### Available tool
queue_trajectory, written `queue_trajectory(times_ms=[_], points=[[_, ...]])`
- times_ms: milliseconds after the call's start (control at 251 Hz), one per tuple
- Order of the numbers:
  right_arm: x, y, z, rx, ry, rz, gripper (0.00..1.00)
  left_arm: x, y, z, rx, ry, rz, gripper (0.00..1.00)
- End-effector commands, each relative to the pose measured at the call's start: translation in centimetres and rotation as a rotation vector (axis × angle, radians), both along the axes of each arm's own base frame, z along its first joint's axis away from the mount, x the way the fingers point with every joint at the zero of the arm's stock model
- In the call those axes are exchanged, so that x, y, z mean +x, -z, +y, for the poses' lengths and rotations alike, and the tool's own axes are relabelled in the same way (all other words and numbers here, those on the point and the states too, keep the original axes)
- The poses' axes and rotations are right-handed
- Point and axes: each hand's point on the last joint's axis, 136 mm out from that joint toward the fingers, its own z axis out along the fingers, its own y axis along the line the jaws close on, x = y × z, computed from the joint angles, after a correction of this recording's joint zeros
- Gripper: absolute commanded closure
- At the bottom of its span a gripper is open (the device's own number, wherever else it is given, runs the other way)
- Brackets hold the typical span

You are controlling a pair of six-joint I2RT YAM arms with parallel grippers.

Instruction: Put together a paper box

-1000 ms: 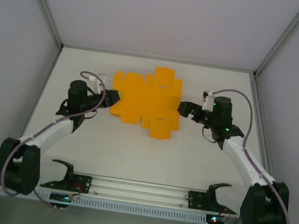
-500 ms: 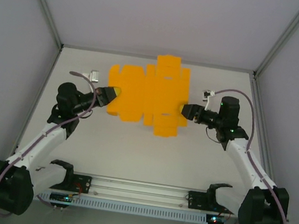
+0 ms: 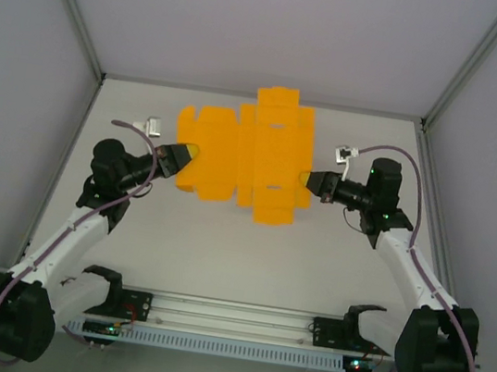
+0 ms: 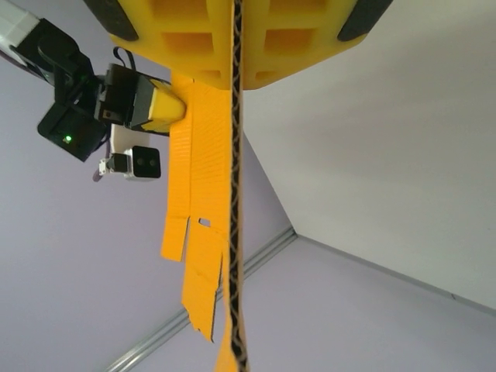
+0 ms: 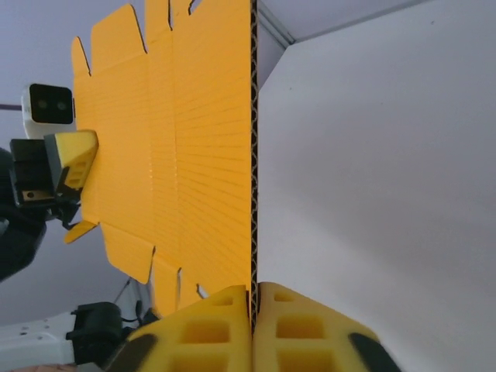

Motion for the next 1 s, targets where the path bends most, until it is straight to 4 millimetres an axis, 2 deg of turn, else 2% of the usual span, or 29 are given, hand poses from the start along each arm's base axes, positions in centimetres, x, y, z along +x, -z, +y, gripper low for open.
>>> queue_trajectory(times_ms=[0, 64, 76, 164, 255, 303, 363, 443, 571, 663, 758, 894, 998], points=[[-0.6, -0.9, 0.3, -0.003, -0.03, -0.059, 1.0, 0.4, 0.7, 0.7, 0.058, -0.057, 0.002, 0.68], [-0.4, -0.2, 0.1, -0.031, 0.0, -0.028, 1.0, 0.9, 2.8, 1.9, 0.149, -0.136, 0.066, 0.04], [-0.4, 0.1, 0.0, -0.044, 0.005, -0.02, 1.0, 1.0, 3.3, 2.3, 0.171, -0.157, 0.079, 0.0], [-0.3, 3.1, -0.9, -0.204, 0.055, 0.03, 1.0, 1.5, 7.2, 6.1, 0.359, -0.363, 0.217, 0.0], [-0.3, 5.9, -1.5, -0.35, 0.069, 0.073, 1.0, 0.9, 10.8, 10.3, 0.547, -0.542, 0.359, 0.0], [-0.1, 7.2, -1.8, -0.421, 0.066, 0.085, 1.0, 0.5, 11.8, 11.5, 0.614, -0.581, 0.399, 0.0], [0.2, 8.4, -2.1, -0.505, 0.04, 0.072, 1.0, 0.2, 12.6, 12.0, 0.656, -0.588, 0.427, 0.0], [0.6, 9.5, -2.0, -0.643, -0.047, -0.017, 1.0, 0.3, 13.0, 11.5, 0.66, -0.558, 0.431, 0.0], [3.4, 10.8, -3.3, -0.918, -0.057, -0.137, 1.0, 1.0, 12.6, 9.7, 0.622, -0.47, 0.4, 0.0], [5.4, 11.4, -3.0, -1.136, -0.125, -0.294, 1.0, 1.6, 12.2, 7.8, 0.571, -0.384, 0.373, 0.0], [7.1, 12.2, -1.3, -1.316, -0.183, -0.497, 1.0, 2.2, 11.5, 5.8, 0.512, -0.292, 0.343, 0.0], [9.4, 11.7, 1.3, -1.358, -0.151, -0.749, 1.0, 3.1, 10.4, 3.9, 0.465, -0.213, 0.331, 0.0], [9.6, 10.6, 3.7, -1.33, -0.117, -0.939, 1.0, 3.7, 9.9, 2.5, 0.443, -0.166, 0.326, 0.0]])
